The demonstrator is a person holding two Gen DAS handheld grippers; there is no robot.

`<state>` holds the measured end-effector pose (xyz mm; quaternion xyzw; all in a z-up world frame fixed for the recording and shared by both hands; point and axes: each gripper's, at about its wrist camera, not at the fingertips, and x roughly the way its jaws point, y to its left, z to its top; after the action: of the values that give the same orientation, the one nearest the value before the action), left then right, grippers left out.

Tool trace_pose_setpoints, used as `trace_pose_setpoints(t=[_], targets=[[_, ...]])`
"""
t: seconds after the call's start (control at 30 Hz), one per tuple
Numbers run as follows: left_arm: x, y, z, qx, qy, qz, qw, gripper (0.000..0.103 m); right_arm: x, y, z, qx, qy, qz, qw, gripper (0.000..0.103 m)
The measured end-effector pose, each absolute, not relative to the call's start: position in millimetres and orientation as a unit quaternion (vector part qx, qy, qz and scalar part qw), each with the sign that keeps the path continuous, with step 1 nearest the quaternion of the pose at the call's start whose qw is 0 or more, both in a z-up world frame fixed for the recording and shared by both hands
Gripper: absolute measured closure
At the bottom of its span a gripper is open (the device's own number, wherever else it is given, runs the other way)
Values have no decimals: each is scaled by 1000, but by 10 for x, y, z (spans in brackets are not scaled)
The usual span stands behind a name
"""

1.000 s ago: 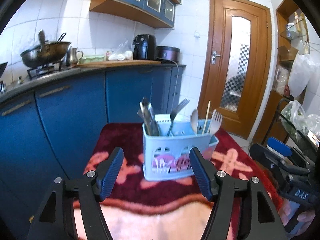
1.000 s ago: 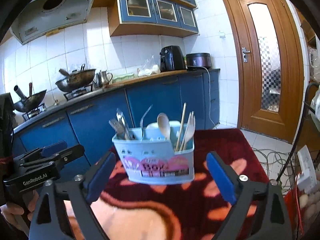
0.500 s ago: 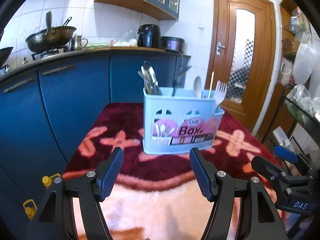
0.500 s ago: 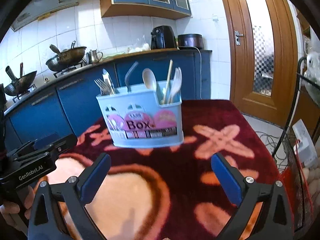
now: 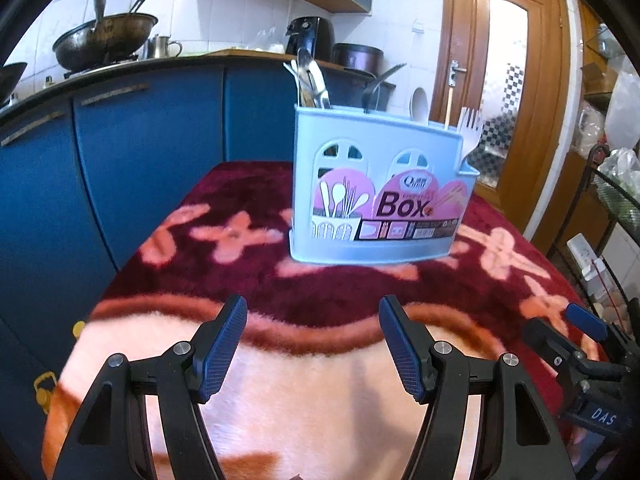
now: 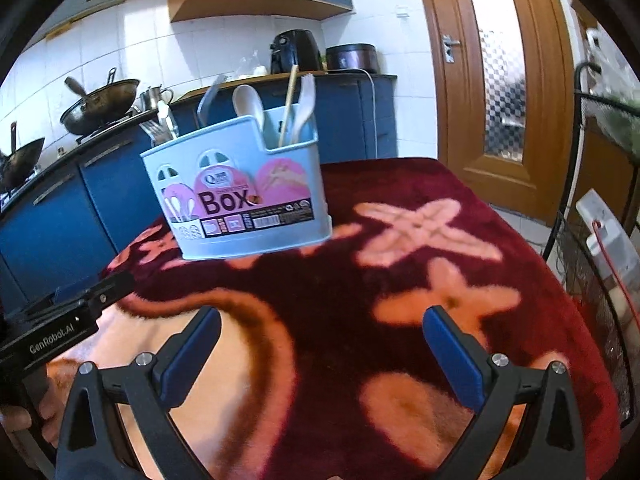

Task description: Organize utensils

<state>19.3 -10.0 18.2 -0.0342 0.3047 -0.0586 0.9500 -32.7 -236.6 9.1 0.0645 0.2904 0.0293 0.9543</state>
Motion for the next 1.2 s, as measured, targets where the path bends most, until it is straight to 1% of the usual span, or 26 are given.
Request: trace_pose_setpoints(t=[0.43, 1.2], targets=[[230, -170, 91, -21, 311, -51, 949, 33, -329, -2374, 39, 68, 283, 26, 956, 0], [239, -199, 77, -16, 308, -51, 950, 33, -337, -2378, 32, 71, 285, 26, 956, 0]])
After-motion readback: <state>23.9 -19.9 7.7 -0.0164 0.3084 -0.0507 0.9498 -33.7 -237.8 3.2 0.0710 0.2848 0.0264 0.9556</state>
